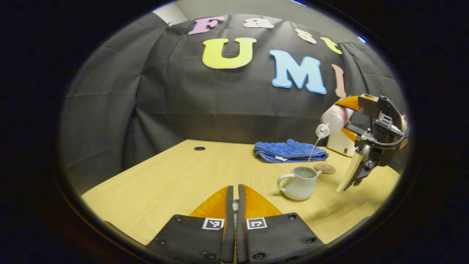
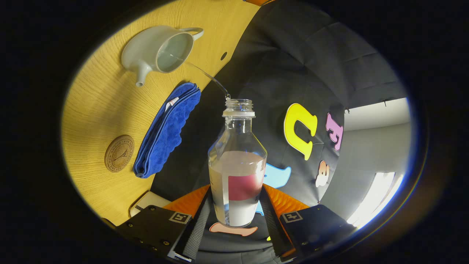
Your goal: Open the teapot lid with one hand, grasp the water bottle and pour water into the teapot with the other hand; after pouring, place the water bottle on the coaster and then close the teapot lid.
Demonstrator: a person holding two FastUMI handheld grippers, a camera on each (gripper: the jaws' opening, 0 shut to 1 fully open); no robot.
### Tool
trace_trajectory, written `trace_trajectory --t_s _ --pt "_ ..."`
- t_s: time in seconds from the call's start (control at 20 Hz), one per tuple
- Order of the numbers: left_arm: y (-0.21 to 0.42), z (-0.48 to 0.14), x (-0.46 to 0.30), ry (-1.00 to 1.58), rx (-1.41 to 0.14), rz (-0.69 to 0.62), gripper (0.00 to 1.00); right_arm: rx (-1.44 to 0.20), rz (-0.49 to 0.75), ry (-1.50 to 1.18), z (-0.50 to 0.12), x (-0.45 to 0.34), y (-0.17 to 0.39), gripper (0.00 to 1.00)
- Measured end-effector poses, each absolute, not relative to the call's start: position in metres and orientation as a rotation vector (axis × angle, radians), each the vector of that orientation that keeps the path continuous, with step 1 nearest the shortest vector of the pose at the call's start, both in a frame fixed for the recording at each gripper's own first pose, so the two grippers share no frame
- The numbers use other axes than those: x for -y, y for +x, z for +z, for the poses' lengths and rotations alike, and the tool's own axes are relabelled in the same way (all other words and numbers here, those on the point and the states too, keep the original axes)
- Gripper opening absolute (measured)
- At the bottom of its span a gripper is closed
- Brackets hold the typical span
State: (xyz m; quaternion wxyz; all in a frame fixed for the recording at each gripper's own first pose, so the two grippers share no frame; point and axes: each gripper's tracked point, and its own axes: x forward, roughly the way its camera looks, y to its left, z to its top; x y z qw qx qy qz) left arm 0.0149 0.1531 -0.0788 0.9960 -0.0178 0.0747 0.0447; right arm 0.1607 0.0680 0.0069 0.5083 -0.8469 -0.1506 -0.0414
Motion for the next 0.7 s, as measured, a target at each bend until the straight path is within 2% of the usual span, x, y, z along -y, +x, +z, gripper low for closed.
trace_trajectory --t_s 0.25,0.3,0.4,0.7 --pt "0.0153 -0.0795 -0.1528 -0.035 -0.15 0.089 0.08 0.398 -0.101 -2.08 0.0097 -0.0719 0.1607 0.75" --pt "0.0152 -0.0786 -0.153 -0.035 -0.15 0.089 0.08 0.4 -0.098 -2.084 0.0102 -0.0717 0.1608 0.72" --pt "0.0153 -0.0786 -0.1523 -0.034 -0.15 0.088 0.09 0.411 -0.1 -2.095 0.011 -0.0727 0.1599 0.75" --pt "0.0155 -0.0789 -0.1522 -0.033 -0.151 0.087 0.08 0.457 -0.093 -2.158 0.013 -0.0785 0.1591 0.75"
